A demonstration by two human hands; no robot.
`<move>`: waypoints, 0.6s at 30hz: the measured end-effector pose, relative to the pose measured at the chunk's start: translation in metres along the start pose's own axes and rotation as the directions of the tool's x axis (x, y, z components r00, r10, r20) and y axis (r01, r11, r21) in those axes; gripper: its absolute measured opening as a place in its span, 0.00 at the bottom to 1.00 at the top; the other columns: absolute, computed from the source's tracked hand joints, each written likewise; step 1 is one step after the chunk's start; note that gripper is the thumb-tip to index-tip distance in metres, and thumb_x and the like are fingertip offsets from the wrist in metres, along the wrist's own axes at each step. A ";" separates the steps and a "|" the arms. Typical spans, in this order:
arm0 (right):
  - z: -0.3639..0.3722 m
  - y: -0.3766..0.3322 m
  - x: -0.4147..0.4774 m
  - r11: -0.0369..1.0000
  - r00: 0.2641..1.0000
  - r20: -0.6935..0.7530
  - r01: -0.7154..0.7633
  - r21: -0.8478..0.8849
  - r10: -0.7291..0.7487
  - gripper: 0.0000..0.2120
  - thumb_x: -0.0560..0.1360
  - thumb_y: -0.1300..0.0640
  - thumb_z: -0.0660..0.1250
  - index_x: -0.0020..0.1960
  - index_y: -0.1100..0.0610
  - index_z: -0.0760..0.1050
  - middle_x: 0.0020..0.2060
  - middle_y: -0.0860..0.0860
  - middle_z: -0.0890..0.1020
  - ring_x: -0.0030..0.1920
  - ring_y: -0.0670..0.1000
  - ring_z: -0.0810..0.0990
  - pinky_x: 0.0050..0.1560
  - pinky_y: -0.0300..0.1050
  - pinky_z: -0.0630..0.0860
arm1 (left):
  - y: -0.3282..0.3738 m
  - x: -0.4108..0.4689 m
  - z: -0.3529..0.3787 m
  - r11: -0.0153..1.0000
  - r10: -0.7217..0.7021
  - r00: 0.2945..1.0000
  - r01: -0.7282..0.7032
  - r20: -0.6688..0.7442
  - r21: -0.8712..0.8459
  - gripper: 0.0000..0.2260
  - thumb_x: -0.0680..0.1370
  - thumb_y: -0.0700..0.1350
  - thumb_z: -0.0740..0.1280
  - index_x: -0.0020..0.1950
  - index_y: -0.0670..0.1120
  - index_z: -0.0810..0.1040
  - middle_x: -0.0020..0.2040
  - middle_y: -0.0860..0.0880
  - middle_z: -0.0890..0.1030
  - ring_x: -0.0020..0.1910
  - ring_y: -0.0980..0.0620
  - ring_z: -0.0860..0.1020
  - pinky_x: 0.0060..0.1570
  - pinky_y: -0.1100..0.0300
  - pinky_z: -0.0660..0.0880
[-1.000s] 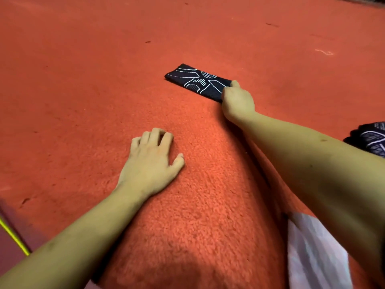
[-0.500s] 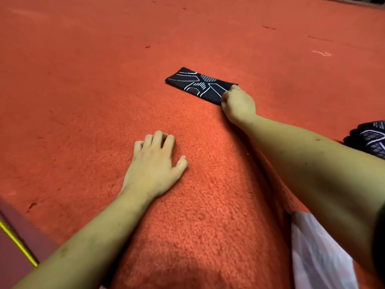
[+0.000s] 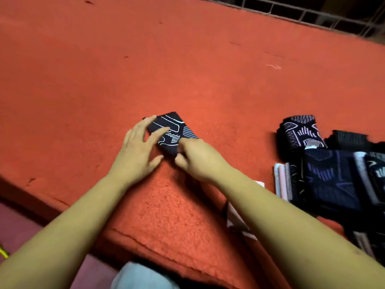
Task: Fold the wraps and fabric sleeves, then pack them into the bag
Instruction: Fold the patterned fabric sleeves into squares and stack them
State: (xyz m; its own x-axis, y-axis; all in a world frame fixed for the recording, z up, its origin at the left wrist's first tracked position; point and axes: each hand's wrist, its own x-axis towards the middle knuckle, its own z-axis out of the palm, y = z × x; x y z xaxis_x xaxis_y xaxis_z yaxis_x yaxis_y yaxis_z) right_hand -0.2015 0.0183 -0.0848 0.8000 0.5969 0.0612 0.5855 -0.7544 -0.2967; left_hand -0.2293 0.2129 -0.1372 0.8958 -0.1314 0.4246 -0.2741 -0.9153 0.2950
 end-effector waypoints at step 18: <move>-0.006 -0.021 -0.161 0.800 0.990 -0.140 0.087 0.593 -0.004 0.10 0.73 0.67 0.70 0.49 0.54 0.82 0.44 0.44 0.85 0.46 0.39 0.81 0.52 0.37 0.75 | 0.095 -0.142 -0.052 0.556 -0.162 0.966 0.258 0.201 -0.790 0.15 0.75 0.40 0.68 0.50 0.63 0.81 0.49 0.61 0.83 0.51 0.65 0.78 0.55 0.70 0.70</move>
State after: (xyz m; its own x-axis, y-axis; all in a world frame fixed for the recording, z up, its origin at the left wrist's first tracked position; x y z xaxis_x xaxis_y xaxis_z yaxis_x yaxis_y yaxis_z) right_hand -0.3415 -0.0633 -0.0824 0.8081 0.5556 0.1956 0.4607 -0.3893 -0.7976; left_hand -0.4011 0.1650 -0.1248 0.9802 -0.0548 0.1905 -0.1982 -0.2420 0.9498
